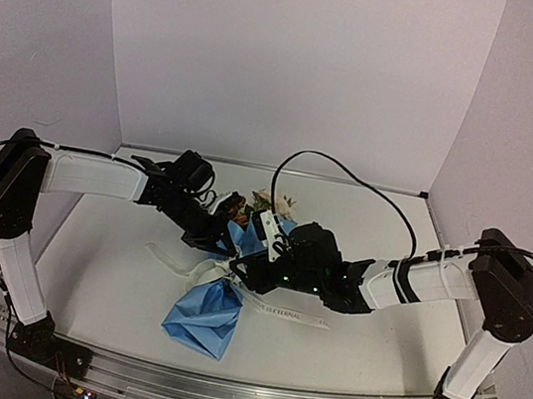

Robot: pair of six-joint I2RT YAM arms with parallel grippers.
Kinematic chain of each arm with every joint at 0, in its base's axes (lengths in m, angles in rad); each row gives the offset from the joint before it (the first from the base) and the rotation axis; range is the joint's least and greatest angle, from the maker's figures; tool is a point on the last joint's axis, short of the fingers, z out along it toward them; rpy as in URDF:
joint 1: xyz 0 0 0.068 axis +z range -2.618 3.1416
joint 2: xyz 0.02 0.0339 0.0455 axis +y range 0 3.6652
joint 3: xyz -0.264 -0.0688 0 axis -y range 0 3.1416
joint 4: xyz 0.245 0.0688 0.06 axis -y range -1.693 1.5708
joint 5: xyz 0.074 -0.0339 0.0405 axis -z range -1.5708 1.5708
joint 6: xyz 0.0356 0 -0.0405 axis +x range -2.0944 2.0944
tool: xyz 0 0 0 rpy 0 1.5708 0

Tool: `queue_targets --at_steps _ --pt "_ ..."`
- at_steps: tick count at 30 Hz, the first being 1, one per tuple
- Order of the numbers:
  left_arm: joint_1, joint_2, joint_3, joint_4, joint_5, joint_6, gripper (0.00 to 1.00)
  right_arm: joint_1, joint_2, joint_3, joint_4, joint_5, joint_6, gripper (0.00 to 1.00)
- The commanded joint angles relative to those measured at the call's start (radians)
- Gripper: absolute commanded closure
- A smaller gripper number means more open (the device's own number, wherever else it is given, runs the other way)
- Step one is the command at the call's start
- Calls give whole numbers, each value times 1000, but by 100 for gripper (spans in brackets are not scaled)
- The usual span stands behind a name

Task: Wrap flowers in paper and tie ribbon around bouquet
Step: Cross the half-tied ribbon over the folded bouquet.

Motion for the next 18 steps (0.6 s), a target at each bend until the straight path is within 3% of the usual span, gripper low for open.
queue_targets --at_steps 1,9,18 --pt "-2 17 68 -58 16 6 100 14 15 60 -50 -1 11 59" --pt "-2 49 97 -112 65 42 100 25 56 120 -110 6 -78 53" --pt "-1 82 132 -159 97 77 100 27 130 188 -128 21 -114 53"
